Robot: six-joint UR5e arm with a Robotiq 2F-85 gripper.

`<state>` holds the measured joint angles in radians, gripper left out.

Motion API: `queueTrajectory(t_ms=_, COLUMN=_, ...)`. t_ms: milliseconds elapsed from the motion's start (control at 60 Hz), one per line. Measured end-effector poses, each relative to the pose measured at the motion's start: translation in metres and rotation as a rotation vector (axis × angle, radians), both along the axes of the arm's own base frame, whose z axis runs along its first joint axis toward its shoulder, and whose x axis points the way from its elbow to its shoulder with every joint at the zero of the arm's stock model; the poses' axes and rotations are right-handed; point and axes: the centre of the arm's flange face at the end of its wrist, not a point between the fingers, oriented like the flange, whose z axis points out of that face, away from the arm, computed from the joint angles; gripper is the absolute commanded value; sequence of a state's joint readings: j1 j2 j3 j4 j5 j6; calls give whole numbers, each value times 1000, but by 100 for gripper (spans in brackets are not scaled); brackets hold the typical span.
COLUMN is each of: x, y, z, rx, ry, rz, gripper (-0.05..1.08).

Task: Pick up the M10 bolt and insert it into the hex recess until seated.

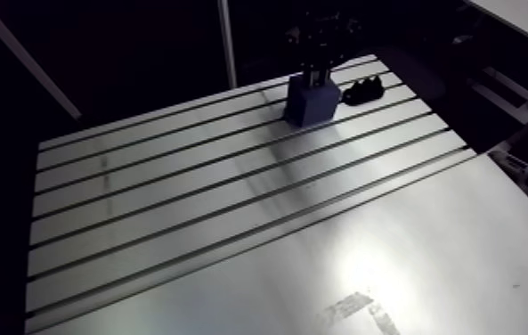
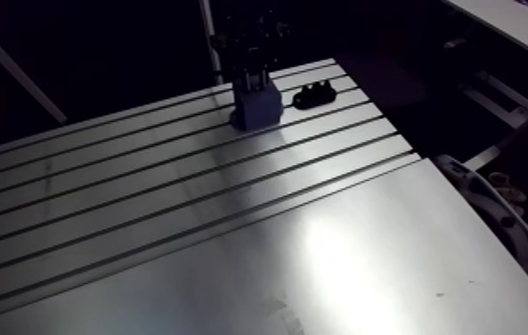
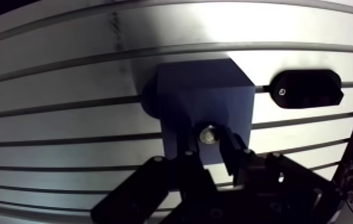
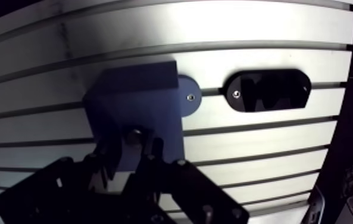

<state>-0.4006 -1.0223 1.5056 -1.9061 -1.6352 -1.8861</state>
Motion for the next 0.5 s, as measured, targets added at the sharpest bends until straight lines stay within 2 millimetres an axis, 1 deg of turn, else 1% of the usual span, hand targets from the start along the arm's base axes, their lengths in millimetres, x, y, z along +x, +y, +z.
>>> queueTrajectory(t_ms=500, x=0, y=0, z=-3, rx=-2, ry=-4, rz=0, gripper=66)
